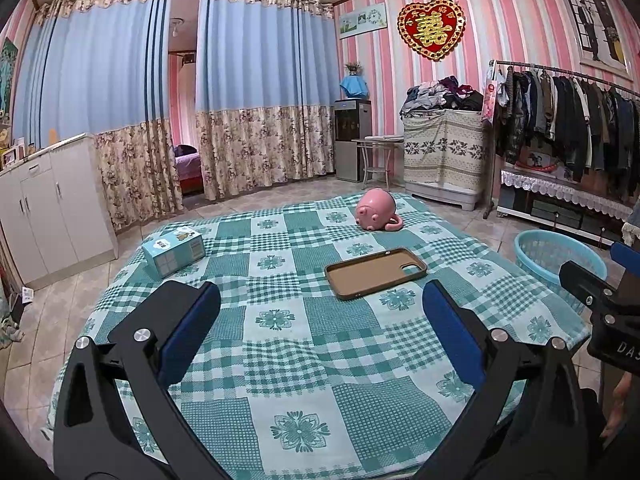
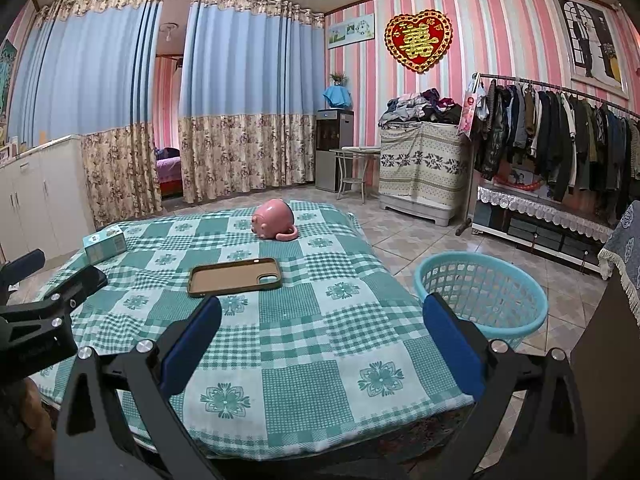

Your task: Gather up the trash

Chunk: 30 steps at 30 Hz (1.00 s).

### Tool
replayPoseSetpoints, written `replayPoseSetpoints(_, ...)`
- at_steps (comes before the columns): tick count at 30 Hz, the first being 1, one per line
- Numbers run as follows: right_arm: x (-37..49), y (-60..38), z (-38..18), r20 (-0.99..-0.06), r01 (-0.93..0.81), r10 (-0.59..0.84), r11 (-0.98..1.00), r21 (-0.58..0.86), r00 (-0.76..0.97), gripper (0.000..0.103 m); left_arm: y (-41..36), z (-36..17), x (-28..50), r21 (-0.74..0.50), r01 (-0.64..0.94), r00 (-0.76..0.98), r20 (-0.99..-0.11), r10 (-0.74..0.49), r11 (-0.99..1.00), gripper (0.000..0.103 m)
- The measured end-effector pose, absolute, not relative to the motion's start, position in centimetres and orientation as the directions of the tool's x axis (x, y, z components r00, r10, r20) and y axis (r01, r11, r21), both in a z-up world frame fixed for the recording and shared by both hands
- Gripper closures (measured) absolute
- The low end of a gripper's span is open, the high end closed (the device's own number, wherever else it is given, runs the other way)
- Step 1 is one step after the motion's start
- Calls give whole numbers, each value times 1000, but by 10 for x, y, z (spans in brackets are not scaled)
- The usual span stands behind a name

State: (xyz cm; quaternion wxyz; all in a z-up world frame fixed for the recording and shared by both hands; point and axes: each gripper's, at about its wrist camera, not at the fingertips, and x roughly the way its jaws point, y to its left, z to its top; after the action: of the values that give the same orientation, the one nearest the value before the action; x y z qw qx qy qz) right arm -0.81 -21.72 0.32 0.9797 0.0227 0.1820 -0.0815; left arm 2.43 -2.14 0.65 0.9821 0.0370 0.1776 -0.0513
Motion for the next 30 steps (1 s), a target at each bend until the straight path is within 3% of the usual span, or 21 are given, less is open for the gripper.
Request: replayPoseSetpoints(30, -9, -218, 5, -358, 164, -150, 986, 11, 922, 5, -20, 7, 20, 56, 109, 936, -342, -84, 992, 5)
